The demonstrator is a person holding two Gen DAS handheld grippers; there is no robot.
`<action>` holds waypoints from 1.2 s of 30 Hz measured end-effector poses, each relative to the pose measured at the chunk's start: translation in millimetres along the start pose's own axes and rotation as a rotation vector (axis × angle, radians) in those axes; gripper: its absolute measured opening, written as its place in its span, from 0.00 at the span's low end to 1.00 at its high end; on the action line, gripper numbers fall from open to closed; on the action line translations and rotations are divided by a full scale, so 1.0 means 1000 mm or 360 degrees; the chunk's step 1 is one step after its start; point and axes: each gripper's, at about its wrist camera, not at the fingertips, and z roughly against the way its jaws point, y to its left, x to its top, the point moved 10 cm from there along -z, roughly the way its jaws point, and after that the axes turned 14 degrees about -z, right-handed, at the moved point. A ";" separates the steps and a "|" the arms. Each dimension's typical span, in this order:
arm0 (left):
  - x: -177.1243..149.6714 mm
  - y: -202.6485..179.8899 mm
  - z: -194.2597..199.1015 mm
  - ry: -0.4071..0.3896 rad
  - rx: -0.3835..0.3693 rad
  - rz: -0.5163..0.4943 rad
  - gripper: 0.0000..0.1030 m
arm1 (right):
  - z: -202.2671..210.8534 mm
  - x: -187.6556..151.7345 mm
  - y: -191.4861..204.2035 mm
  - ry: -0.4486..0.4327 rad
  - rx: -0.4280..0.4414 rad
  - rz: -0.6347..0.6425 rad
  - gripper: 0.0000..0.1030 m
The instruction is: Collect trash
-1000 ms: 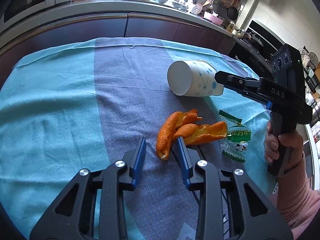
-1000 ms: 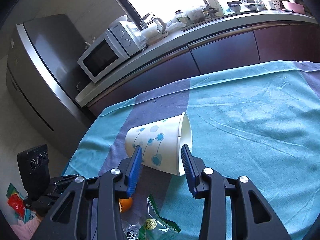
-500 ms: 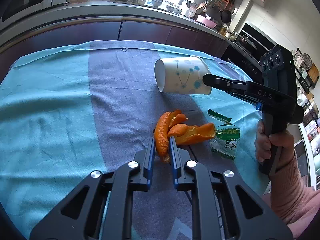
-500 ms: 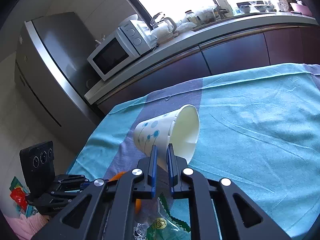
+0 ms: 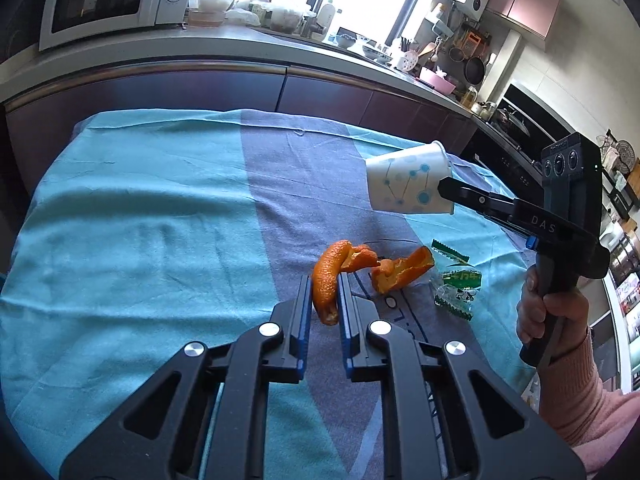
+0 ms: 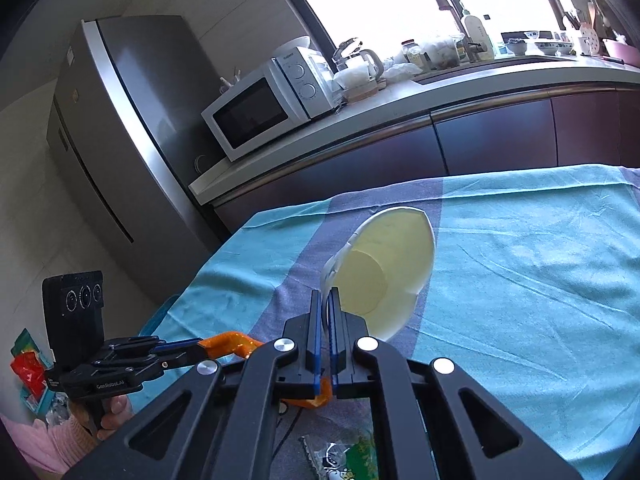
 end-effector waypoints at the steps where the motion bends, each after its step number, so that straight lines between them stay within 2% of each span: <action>1: -0.001 0.002 0.005 -0.0007 0.0018 -0.0001 0.13 | 0.001 -0.001 0.003 -0.0003 0.0008 0.0007 0.02; 18: -0.023 0.028 0.054 -0.0081 0.0109 0.0107 0.13 | -0.006 -0.032 0.065 0.0075 0.0167 0.0102 0.02; 36: -0.044 0.051 0.101 -0.0128 0.0216 0.0182 0.13 | -0.032 -0.057 0.102 0.0177 0.0272 0.0124 0.02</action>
